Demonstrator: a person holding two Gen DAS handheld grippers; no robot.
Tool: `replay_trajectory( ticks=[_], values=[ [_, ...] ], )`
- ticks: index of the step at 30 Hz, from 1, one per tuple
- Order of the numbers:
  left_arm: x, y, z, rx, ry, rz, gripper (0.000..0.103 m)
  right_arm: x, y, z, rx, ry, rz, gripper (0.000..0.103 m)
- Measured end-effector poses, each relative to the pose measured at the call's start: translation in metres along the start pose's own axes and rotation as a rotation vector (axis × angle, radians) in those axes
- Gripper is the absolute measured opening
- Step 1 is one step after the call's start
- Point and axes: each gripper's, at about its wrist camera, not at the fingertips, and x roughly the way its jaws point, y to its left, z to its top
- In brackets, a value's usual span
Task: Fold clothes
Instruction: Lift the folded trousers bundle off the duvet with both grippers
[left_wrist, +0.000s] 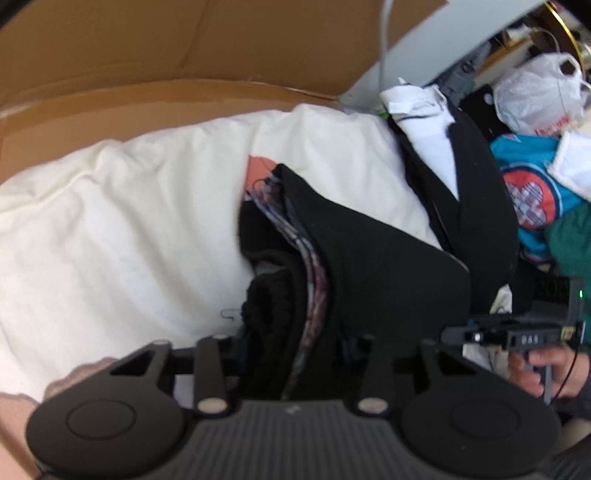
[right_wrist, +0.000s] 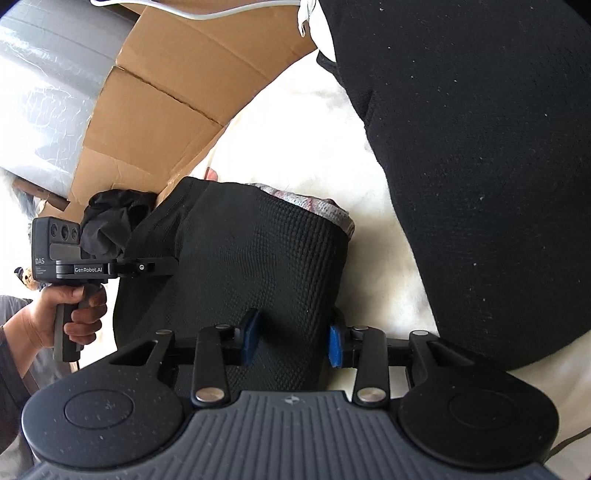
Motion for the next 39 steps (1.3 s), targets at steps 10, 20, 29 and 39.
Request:
replay_trajectory(
  ticks=[10, 20, 29, 39],
  values=[
    [-0.027, -0.018, -0.016, 0.037, -0.116, 0.005, 0.031, -0.013, 0.019, 0.007, -0.073, -0.014, 0.014, 0.010],
    [-0.098, -0.045, -0.044, -0.027, -0.224, -0.009, 0.029, -0.048, 0.072, 0.010, -0.197, -0.046, 0.035, 0.009],
    [-0.187, -0.091, -0.098, -0.005, -0.309, 0.005, 0.028, -0.101, 0.132, -0.002, -0.347, -0.036, 0.097, 0.009],
    [-0.280, -0.142, -0.143, 0.028, -0.503, 0.008, 0.028, -0.169, 0.215, 0.002, -0.570, -0.040, 0.162, 0.009]
  ],
)
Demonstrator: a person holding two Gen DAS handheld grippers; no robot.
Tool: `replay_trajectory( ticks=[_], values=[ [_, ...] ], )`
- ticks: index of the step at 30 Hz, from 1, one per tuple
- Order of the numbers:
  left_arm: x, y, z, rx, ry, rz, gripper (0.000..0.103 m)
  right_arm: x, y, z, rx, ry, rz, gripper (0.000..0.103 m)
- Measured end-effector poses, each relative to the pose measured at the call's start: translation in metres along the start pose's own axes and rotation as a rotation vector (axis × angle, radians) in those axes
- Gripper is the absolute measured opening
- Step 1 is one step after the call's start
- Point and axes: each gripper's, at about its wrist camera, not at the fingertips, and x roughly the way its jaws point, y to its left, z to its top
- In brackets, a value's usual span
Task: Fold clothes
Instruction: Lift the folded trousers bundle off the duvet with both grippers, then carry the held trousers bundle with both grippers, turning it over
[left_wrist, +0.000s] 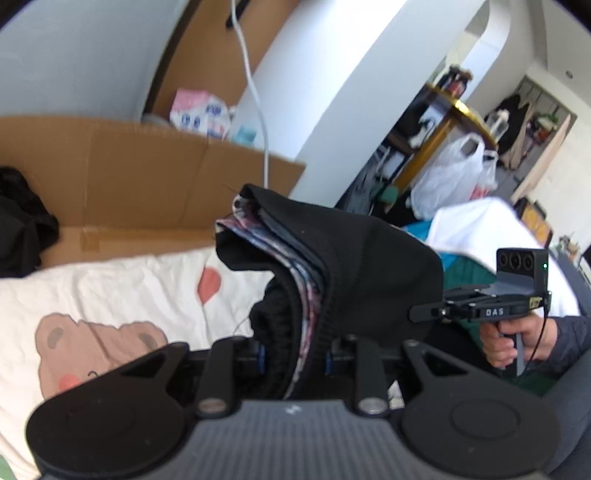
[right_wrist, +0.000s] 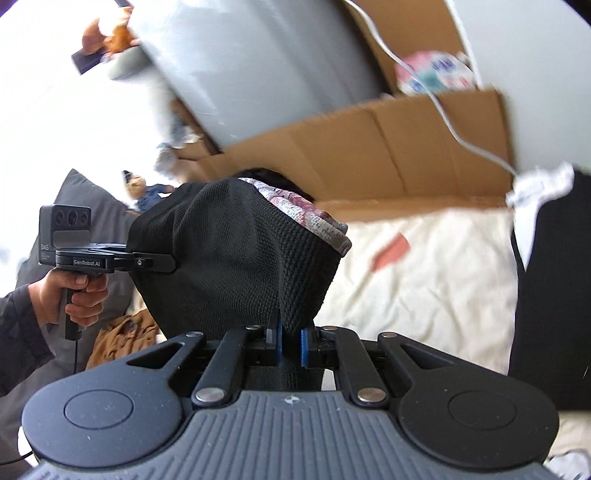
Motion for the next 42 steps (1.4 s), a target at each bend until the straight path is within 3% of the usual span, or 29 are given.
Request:
replay_trajectory(
  ticks=[6, 12, 22, 26, 31, 36, 42],
  values=[
    [-0.054, -0.046, 0.029, 0.058, -0.145, 0.011, 0.028, -0.048, 0.056, 0.047, -0.166, -0.066, -0.006, 0.009],
    [-0.093, -0.105, 0.066, 0.135, -0.235, 0.044, 0.028, -0.100, 0.087, 0.087, -0.236, -0.186, -0.016, 0.009],
    [-0.151, -0.205, 0.086, 0.216, -0.311, 0.155, 0.028, -0.172, 0.110, 0.118, -0.323, -0.339, 0.043, 0.009],
    [-0.160, -0.220, 0.090, 0.237, -0.322, 0.147, 0.028, -0.192, 0.113, 0.120, -0.327, -0.370, 0.065, 0.009],
    [-0.146, -0.224, 0.088, 0.266, -0.325, 0.086, 0.028, -0.204, 0.103, 0.116, -0.321, -0.387, 0.028, 0.009],
    [-0.109, -0.211, 0.083, 0.291, -0.331, -0.003, 0.028, -0.206, 0.089, 0.107, -0.301, -0.377, -0.075, 0.009],
    [-0.056, -0.193, 0.072, 0.254, -0.330, -0.115, 0.028, -0.212, 0.078, 0.087, -0.309, -0.332, -0.234, 0.009]
  ],
)
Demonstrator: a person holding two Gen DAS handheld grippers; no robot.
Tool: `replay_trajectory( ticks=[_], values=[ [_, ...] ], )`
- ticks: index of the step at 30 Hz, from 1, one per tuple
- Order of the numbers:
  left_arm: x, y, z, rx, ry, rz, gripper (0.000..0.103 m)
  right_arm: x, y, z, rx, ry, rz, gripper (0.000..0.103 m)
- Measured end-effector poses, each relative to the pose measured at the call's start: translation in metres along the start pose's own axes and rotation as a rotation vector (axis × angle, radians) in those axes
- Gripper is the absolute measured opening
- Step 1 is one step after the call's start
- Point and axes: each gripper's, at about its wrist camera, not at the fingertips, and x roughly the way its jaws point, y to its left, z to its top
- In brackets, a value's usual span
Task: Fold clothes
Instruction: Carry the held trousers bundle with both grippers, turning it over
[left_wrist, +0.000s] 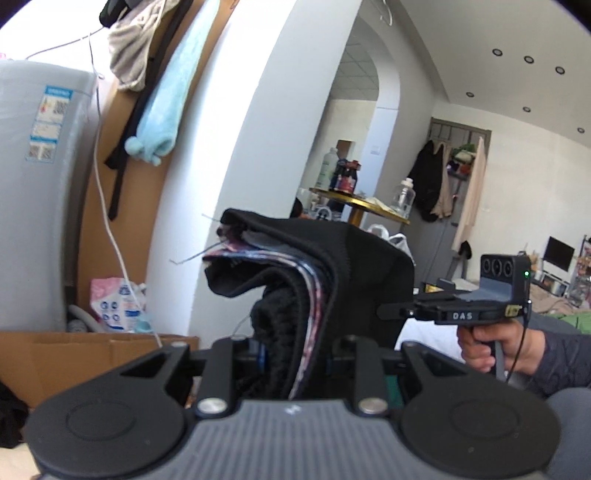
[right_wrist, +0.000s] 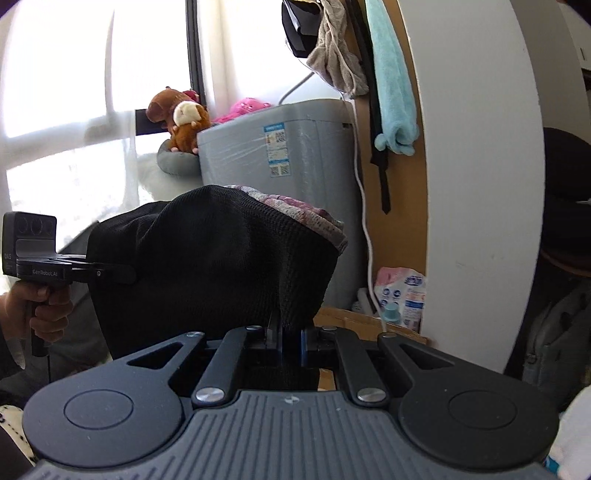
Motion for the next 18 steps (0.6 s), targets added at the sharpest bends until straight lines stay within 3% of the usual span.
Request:
replay_trajectory(
  ticks=[7, 18],
  values=[
    [0.047, 0.000, -0.016, -0.048, 0.028, -0.019, 0.028, -0.021, -0.016, -0.021, -0.027, 0.046, -0.103, 0.008],
    [0.089, -0.020, -0.037, -0.039, 0.053, -0.011, 0.028, -0.026, -0.057, -0.024, -0.048, 0.115, -0.146, 0.008]
  ],
)
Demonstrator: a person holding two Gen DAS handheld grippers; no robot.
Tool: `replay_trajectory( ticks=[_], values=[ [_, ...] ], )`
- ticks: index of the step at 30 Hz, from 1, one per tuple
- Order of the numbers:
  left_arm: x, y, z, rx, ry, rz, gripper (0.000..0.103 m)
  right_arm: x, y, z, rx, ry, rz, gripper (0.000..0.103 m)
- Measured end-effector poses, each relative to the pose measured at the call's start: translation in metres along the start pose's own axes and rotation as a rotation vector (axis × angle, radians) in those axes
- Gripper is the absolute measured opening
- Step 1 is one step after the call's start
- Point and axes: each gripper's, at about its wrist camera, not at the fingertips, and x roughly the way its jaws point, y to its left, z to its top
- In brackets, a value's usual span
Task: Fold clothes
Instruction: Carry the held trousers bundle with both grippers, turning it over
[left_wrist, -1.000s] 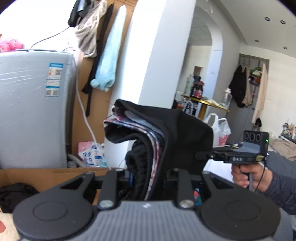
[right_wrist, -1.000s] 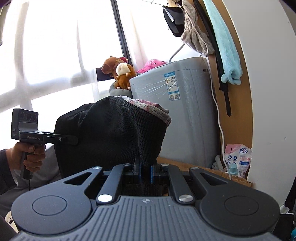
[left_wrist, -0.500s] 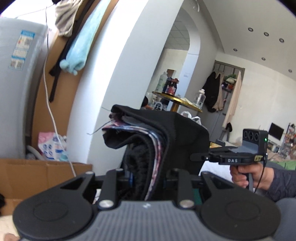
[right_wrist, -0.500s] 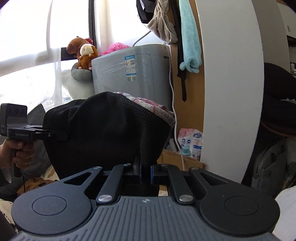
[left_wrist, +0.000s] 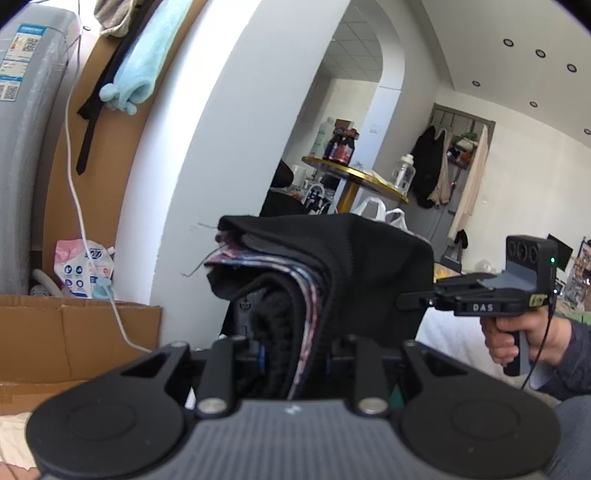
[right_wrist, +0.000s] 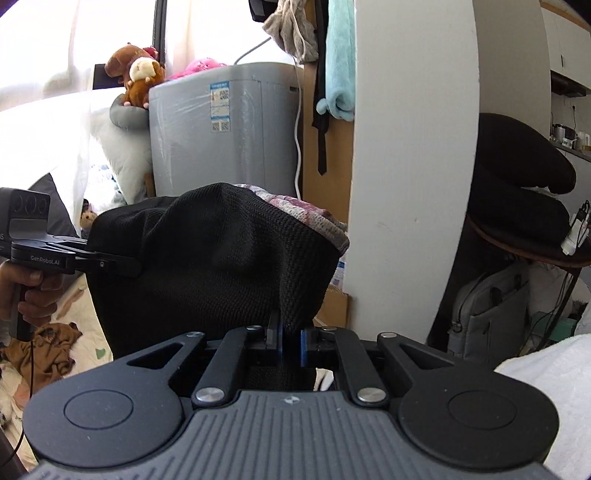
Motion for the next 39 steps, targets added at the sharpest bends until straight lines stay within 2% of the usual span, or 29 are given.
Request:
replay_trajectory(
  ticks=[6, 17, 28, 35, 39],
  values=[
    [0.034, -0.002, -0.020, -0.018, 0.023, -0.037, 0.028, 0.002, -0.022, -0.011, 0.044, 0.006, -0.040, 0.008],
    [0.091, -0.001, -0.072, -0.054, 0.047, -0.073, 0.028, 0.017, -0.059, -0.047, 0.081, 0.093, -0.147, 0.008],
    [0.149, 0.013, -0.123, -0.146, 0.050, -0.053, 0.028, 0.053, -0.085, -0.075, 0.102, 0.143, -0.233, 0.008],
    [0.179, 0.021, -0.138, -0.162, 0.040, -0.038, 0.028, 0.075, -0.102, -0.085, 0.072, 0.173, -0.257, 0.008],
    [0.195, 0.029, -0.143, -0.141, 0.032, -0.001, 0.028, 0.096, -0.108, -0.088, 0.060, 0.171, -0.271, 0.008]
  ],
)
